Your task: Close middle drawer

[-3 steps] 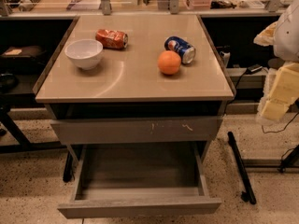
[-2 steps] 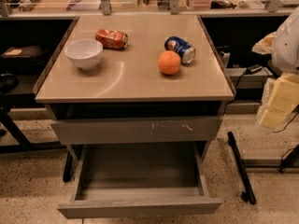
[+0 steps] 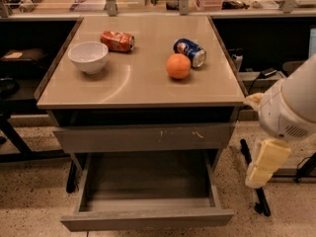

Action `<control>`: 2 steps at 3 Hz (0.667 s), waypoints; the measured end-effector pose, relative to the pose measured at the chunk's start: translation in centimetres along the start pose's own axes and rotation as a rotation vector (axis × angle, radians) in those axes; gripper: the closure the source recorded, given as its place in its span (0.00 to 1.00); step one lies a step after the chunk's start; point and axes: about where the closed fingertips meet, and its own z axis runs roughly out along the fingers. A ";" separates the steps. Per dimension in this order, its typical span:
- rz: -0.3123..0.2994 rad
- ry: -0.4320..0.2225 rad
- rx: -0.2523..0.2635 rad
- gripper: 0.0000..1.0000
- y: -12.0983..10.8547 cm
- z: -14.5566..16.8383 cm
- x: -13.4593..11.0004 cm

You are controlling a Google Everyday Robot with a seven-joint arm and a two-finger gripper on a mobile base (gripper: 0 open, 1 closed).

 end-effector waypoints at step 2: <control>0.021 -0.004 -0.086 0.42 4.8 11.6 2.7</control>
Offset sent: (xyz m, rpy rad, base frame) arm -0.0413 0.0183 -0.2024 0.0438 0.1492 -0.0025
